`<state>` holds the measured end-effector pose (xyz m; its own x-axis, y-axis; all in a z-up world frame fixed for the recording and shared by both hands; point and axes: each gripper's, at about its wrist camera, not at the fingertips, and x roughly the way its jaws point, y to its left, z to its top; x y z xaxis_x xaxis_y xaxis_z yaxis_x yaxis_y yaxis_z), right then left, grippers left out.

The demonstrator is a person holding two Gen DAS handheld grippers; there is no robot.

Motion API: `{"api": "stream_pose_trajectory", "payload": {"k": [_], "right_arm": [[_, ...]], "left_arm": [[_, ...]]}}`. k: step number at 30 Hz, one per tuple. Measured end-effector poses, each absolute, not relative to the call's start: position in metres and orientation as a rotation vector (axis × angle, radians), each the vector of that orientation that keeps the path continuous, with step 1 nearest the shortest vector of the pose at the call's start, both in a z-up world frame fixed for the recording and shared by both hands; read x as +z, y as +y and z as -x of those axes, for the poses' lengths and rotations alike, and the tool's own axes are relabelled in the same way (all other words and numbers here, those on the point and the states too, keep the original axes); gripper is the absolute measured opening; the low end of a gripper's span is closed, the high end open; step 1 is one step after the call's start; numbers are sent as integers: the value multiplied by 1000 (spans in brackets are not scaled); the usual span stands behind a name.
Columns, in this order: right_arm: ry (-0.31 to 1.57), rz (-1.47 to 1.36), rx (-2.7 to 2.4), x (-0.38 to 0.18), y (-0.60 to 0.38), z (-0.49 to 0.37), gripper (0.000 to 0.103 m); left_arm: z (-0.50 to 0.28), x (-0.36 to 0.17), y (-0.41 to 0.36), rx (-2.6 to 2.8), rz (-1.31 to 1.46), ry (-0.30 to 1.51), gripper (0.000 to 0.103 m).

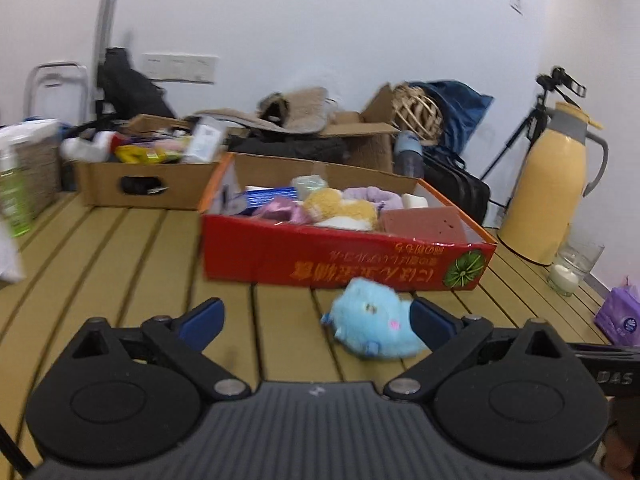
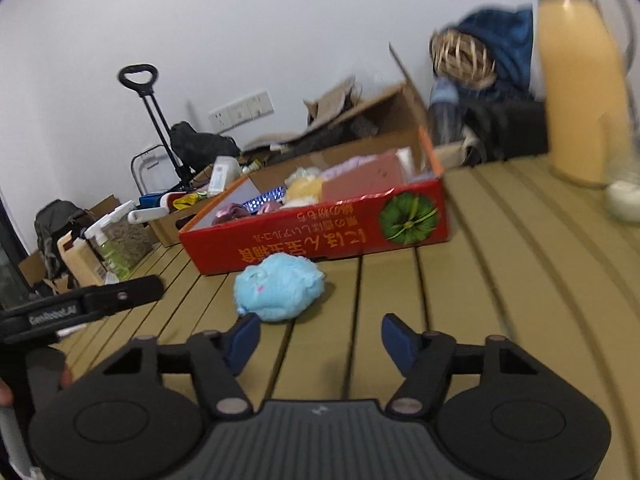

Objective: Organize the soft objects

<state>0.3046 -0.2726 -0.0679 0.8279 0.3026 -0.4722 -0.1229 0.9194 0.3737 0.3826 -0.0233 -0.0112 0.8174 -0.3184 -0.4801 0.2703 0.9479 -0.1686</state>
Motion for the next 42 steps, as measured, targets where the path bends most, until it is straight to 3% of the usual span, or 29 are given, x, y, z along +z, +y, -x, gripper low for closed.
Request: {"api": "stream_pose_trajectory", "payload": {"k": [2, 6, 8, 10, 11, 16, 27, 29, 31, 34, 38, 40, 42], "right_arm": [[573, -366, 251, -75, -268, -332, 61], [598, -422, 294, -87, -259, -376, 59], [628, -485, 310, -95, -257, -388, 56], [643, -528, 330, -103, -255, -394, 43], [631, -550, 352, -106, -254, -395, 41], [607, -551, 345, -103, -252, -394, 28], [518, -438, 376, -31, -251, -277, 25], [487, -398, 378, -16, -249, -247, 22], [458, -362, 387, -4, -246, -221, 7], [429, -366, 442, 7, -239, -194, 6], [332, -266, 365, -4, -231, -181, 6], [364, -224, 300, -31, -229, -187, 7], [383, -186, 283, -51, -234, -180, 11]], "left_arm": [[-407, -17, -32, -349, 87, 561, 82], [-447, -34, -41, -410, 136, 643, 75], [-460, -45, -37, -437, 204, 703, 53], [-465, -53, -33, -488, 265, 732, 43], [-464, -53, -33, -508, 275, 735, 39], [-449, -42, -35, -514, 247, 697, 36], [-300, 24, -37, -514, 195, 492, 35], [-274, 36, -35, -531, 201, 458, 28], [-252, 45, -35, -594, 222, 443, 20], [-224, 54, -44, -596, 189, 372, 15], [-233, 16, -51, -512, 157, 366, 17], [-239, -13, -46, -433, 176, 470, 17], [-233, -26, -37, -434, 235, 514, 24]]}}
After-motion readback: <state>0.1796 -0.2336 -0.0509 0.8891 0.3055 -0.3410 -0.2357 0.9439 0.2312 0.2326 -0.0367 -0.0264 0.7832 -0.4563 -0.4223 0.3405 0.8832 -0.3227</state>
